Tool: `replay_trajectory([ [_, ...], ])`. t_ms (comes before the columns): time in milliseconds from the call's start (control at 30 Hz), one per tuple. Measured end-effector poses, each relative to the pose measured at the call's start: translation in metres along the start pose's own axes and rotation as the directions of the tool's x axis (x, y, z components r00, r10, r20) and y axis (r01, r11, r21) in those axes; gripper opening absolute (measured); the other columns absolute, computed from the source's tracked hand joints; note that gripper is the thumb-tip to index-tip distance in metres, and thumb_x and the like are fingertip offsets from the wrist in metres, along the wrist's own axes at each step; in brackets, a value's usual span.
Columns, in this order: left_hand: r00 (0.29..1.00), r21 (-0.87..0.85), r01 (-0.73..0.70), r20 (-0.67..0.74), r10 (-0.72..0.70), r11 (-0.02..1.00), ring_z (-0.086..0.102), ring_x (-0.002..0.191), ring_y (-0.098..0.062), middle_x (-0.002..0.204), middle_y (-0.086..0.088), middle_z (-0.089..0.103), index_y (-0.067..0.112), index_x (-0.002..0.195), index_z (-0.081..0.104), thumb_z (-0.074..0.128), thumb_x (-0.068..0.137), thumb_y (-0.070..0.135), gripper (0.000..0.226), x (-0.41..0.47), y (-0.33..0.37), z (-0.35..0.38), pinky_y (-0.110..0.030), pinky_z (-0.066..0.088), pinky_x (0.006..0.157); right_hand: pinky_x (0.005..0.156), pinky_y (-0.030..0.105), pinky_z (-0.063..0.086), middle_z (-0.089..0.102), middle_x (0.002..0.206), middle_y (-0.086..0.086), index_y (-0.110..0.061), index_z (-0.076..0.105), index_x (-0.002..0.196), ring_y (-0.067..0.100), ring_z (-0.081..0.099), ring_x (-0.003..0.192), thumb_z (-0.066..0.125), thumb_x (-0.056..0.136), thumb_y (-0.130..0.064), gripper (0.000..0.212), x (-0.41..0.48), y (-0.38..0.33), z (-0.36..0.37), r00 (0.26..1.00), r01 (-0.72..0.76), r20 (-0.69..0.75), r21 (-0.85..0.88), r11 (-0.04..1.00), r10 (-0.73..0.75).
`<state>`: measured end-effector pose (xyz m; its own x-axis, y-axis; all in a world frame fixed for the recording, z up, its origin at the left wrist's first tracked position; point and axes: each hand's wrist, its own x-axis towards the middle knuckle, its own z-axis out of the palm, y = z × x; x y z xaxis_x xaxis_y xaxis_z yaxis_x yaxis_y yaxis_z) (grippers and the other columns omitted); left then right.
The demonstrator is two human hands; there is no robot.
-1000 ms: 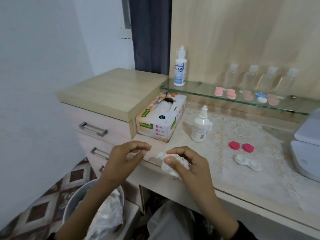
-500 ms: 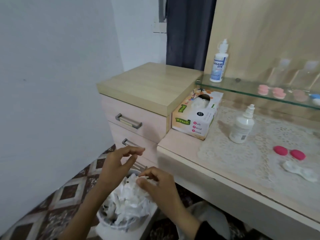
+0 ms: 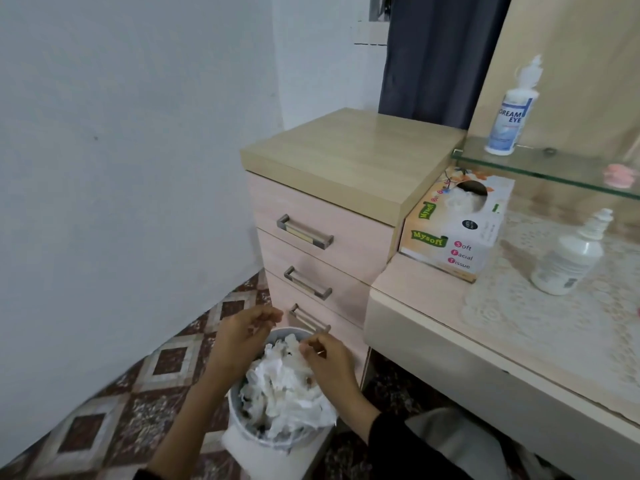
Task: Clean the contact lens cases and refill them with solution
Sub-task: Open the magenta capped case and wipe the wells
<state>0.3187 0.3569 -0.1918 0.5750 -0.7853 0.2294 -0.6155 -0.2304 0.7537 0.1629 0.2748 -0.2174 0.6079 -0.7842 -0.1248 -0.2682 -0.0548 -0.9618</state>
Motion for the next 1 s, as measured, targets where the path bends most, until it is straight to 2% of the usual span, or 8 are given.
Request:
replay_trajectory([
  [67, 1.000, -0.023, 0.017, 0.010, -0.017, 1.000, 0.062, 0.088, 0.009, 0.089, 0.025, 0.069, 0.028, 0.090, 0.071, 0.063, 0.085, 0.002, 0.028, -0.001, -0.004, 0.000, -0.004, 0.045, 0.074, 0.070, 0.018, 0.048, 0.063, 0.079, -0.009, -0.012, 0.068, 0.089, 0.002, 0.059, 0.076, 0.057, 0.094, -0.009, 0.012, 0.006, 0.002, 0.009, 0.997, -0.052, 0.056, 0.049, 0.997, 0.049],
  [233, 1.000, 0.013, 0.008, 0.021, -0.008, 1.000, 0.064, 0.082, 0.004, 0.088, 0.021, 0.070, 0.036, 0.089, 0.068, 0.063, 0.085, 0.002, 0.035, -0.007, -0.012, -0.001, -0.017, 0.052, 0.071, 0.077, 0.007, 0.041, 0.063, 0.095, -0.008, -0.016, 0.064, 0.102, 0.009, 0.057, 0.094, 0.048, 0.098, -0.004, 0.021, 0.017, 0.007, 0.018, 0.986, -0.141, 0.099, 0.101, 0.985, 0.131],
  [300, 1.000, 0.006, 0.011, 0.027, -0.011, 1.000, 0.064, 0.082, 0.003, 0.087, 0.023, 0.070, 0.035, 0.089, 0.069, 0.063, 0.085, 0.001, 0.034, -0.010, -0.014, -0.001, -0.013, 0.050, 0.069, 0.080, 0.006, 0.041, 0.063, 0.107, -0.002, -0.014, 0.063, 0.112, 0.011, 0.057, 0.102, 0.049, 0.098, -0.004, 0.022, 0.017, 0.009, 0.017, 0.985, -0.139, 0.116, 0.082, 0.987, 0.129],
  [433, 1.000, -0.010, -0.012, 0.020, 0.012, 1.000, 0.062, 0.086, 0.008, 0.094, 0.031, 0.065, 0.030, 0.089, 0.070, 0.063, 0.084, -0.001, 0.033, -0.010, -0.010, 0.000, -0.004, 0.044, 0.072, 0.067, 0.004, 0.042, 0.057, 0.102, 0.002, -0.001, 0.053, 0.129, -0.001, 0.052, 0.082, 0.045, 0.097, 0.005, 0.033, 0.012, 0.010, 0.007, 0.970, -0.124, 0.215, 0.045, 0.991, 0.112],
  [600, 0.995, -0.075, -0.068, 0.065, 0.073, 0.995, 0.065, 0.087, 0.003, 0.092, 0.026, 0.069, 0.035, 0.089, 0.070, 0.062, 0.085, -0.002, 0.038, -0.009, 0.008, 0.012, -0.020, 0.052, 0.079, 0.075, 0.008, 0.044, 0.059, 0.124, 0.023, -0.009, 0.056, 0.121, 0.006, 0.055, 0.094, 0.046, 0.094, 0.011, 0.035, 0.000, -0.001, -0.007, 0.970, -0.051, 0.240, 0.064, 0.997, 0.034],
  [733, 0.989, -0.154, -0.109, 0.078, 0.122, 0.982, 0.065, 0.089, -0.001, 0.092, 0.024, 0.069, 0.043, 0.094, 0.068, 0.061, 0.087, -0.002, 0.046, -0.001, 0.040, 0.027, -0.016, 0.051, 0.076, 0.083, 0.009, 0.043, 0.063, 0.107, -0.003, -0.014, 0.063, 0.114, -0.009, 0.059, 0.091, 0.052, 0.092, 0.007, 0.032, -0.013, -0.014, -0.036, 0.970, -0.017, 0.243, 0.030, 0.999, 0.009],
  [867, 0.968, -0.206, -0.223, 0.068, 0.241, 0.953, 0.065, 0.089, 0.000, 0.093, 0.022, 0.070, 0.042, 0.098, 0.067, 0.064, 0.084, 0.015, 0.030, 0.007, 0.086, 0.036, -0.015, 0.050, 0.078, 0.099, 0.032, 0.048, 0.067, 0.117, 0.007, -0.021, 0.071, 0.103, 0.019, 0.063, 0.108, 0.060, 0.082, -0.008, 0.027, -0.029, -0.034, -0.078, 0.977, 0.020, 0.214, 0.030, 0.999, -0.026],
  [1000, 0.950, -0.238, -0.306, -0.017, 0.311, 0.922, 0.067, 0.078, -0.003, 0.083, 0.017, 0.071, 0.035, 0.091, 0.067, 0.058, 0.079, 0.035, 0.015, 0.011, 0.127, 0.042, -0.014, 0.051, 0.072, 0.087, 0.015, 0.047, 0.068, 0.106, 0.000, 0.000, 0.066, 0.116, -0.002, 0.062, 0.093, 0.055, 0.089, 0.004, 0.030, -0.050, -0.056, -0.132, 0.961, 0.036, 0.274, 0.034, 0.999, -0.044],
])
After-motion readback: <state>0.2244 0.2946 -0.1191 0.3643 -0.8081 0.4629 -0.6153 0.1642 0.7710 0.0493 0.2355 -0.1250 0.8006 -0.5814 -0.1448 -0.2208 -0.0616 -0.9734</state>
